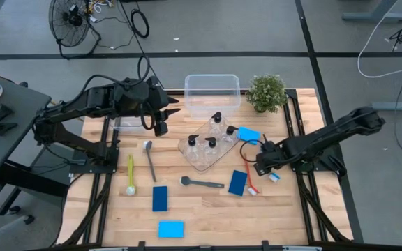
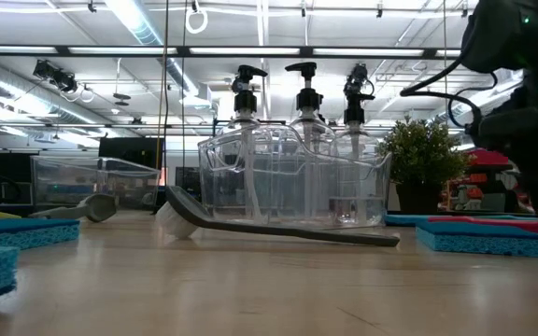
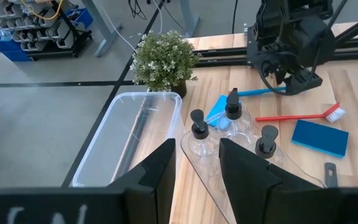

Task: Pick & Place Kitchen Sink Supplies
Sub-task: Put the blue dishwashing brush into the transparent container

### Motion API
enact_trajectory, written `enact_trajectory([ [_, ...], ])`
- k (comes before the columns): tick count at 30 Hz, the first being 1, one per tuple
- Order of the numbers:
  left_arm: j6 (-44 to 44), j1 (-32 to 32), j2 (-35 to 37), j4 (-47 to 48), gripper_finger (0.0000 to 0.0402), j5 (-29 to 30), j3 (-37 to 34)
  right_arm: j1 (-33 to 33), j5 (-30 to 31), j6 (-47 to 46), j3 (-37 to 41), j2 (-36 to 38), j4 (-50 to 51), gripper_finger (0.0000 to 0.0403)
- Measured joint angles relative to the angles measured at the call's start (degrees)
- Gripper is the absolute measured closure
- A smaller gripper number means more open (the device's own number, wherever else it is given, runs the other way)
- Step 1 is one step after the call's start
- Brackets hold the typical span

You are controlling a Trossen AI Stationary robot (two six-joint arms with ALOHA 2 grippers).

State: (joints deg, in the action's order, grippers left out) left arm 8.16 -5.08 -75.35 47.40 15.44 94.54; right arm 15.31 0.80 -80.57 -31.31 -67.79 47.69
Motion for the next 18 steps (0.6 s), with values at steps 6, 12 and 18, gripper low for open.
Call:
enact_trajectory([
  [6,0.0,0.0,0.0,0.0,0.0273,0.0,0.0,0.0,0.3,-1.6,0.0,-4.7,-1.2,0.0181],
  [12,0.0,0.0,0.0,0.0,0.0273,0.0,0.0,0.0,0.4,-1.5,-0.1,-7.7,-2.6,0.0187],
  [18,0.0,0.0,0.0,0.0,0.0273,0.0,0.0,0.0,0.4,-1.5,-0.2,-8.7,-3.3,0.0215],
])
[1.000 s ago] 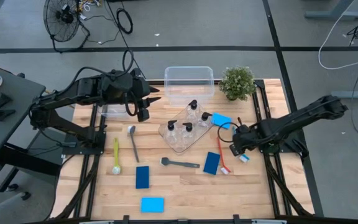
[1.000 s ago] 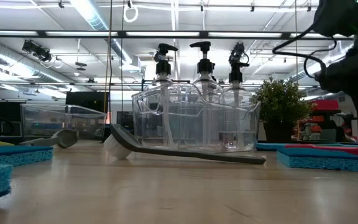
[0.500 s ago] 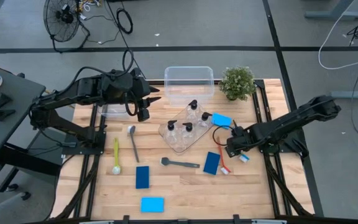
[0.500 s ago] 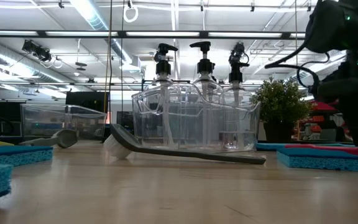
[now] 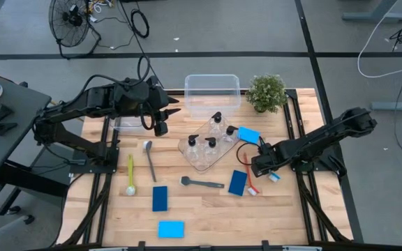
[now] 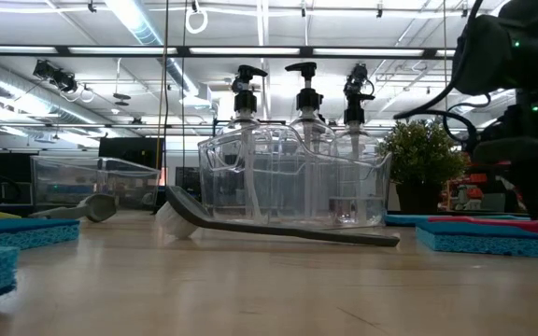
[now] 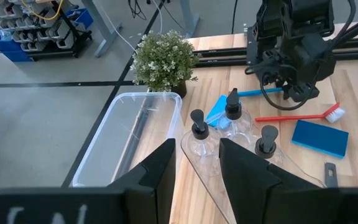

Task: Pick & Place Kitchen Sink Supplies
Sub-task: Put the blue dishwashing brush into the transparent container

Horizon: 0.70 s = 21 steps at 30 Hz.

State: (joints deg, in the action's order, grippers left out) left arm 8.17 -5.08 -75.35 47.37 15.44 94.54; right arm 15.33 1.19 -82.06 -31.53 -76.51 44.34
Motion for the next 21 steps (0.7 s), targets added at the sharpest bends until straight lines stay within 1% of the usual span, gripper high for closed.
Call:
enact_trajectory([
  [4,0.0,0.0,0.0,0.0,0.0273,0.0,0.0,0.0,-0.3,-0.5,0.0,0.0,-0.3,0.0252],
  [15,0.0,0.0,0.0,0.0,0.0273,0.0,0.0,0.0,-0.4,-1.6,0.1,0.0,0.2,0.0379],
  [17,0.0,0.0,0.0,0.0,0.0273,0.0,0.0,0.0,-0.5,-1.5,0.1,0.0,0.4,0.0391],
  [21,0.1,0.0,0.0,0.0,0.0273,0.0,0.0,0.0,-0.7,-0.1,-1.0,0.6,1.8,0.0391],
])
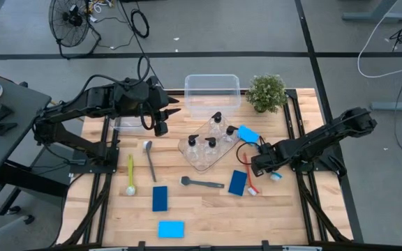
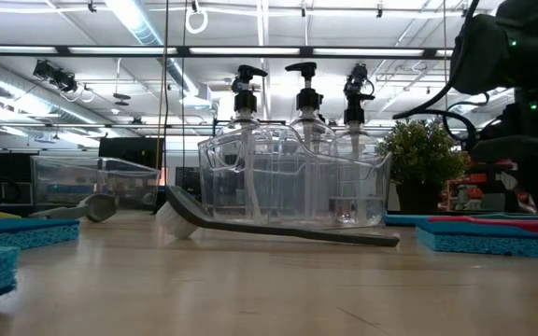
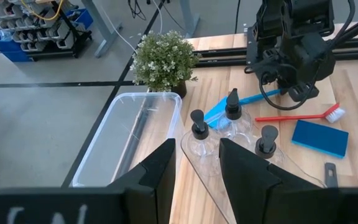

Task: Pick & Place Kitchen Sink Supplies
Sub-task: Put the blue dishwashing brush into the transparent container

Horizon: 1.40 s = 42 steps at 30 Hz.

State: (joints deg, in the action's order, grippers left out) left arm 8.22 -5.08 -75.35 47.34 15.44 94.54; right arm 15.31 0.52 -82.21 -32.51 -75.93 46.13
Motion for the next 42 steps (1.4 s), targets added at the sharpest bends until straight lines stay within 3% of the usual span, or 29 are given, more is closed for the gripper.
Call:
enact_trajectory([
  [6,0.0,0.0,0.0,-0.6,0.0273,0.0,0.0,0.0,-0.4,3.7,-4.7,2.5,4.8,0.0392],
  [12,0.0,0.0,0.0,-0.8,0.0273,0.0,0.0,0.0,-0.9,8.6,-14.7,4.8,16.9,0.0392],
  [24,0.2,0.0,0.0,-2.9,0.0273,0.0,0.0,-5.0,8.2,19.7,-40.1,6.9,41.5,0.0393],
  [36,2.9,0.0,1.9,-3.8,0.0273,0.0,0.0,-17.9,10.5,36.5,-51.4,6.9,42.9,0.0393],
  [42,3.0,0.0,2.8,-5.8,0.0273,0.0,0.0,-25.1,9.4,46.2,-53.4,6.3,35.5,0.0393],
])
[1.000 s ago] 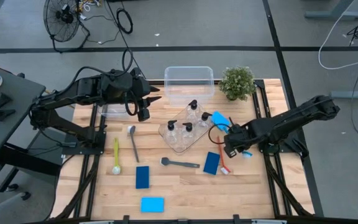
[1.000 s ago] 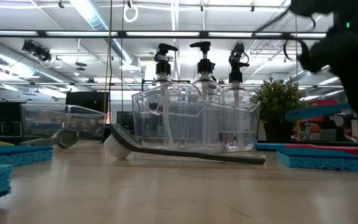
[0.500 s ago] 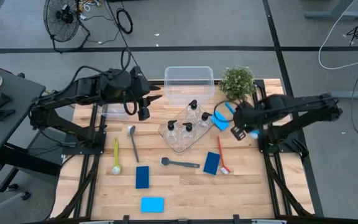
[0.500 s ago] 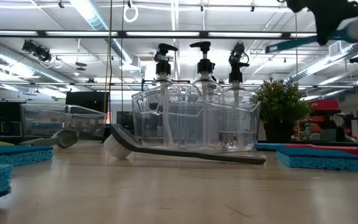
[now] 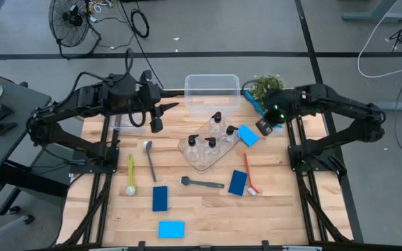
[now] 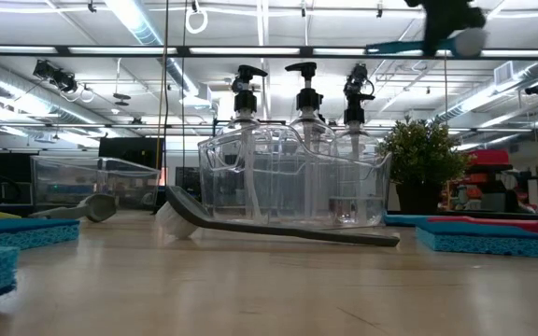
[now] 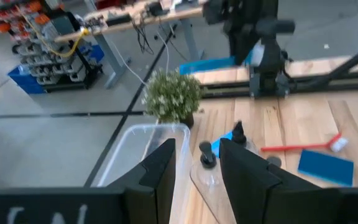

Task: Pick & Place Kitchen Sink Supplies
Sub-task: Put the blue dishwashing brush into the transparent container

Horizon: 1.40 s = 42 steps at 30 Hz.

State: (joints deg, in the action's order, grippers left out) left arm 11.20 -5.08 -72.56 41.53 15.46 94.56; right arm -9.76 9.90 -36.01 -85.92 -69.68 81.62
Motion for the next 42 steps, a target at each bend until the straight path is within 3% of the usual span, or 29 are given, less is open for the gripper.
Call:
enact_trajectory([
  [8,0.0,0.0,-0.1,-0.1,0.0273,0.4,0.0,-7.5,-3.5,12.8,-0.2,-2.4,-17.5,0.0393],
  [20,0.0,0.0,-0.1,0.3,0.0273,2.6,0.0,-16.7,-7.4,28.9,-0.2,-10.5,-32.3,0.0393],
  [28,0.0,0.0,-0.1,0.3,0.0273,2.6,0.0,-21.5,-10.9,37.6,-0.1,-16.4,-37.8,0.0393],
  [42,-0.1,0.0,-0.1,0.2,0.0273,2.6,0.0,-23.7,-10.4,44.1,-0.1,-26.2,-41.1,0.0390],
])
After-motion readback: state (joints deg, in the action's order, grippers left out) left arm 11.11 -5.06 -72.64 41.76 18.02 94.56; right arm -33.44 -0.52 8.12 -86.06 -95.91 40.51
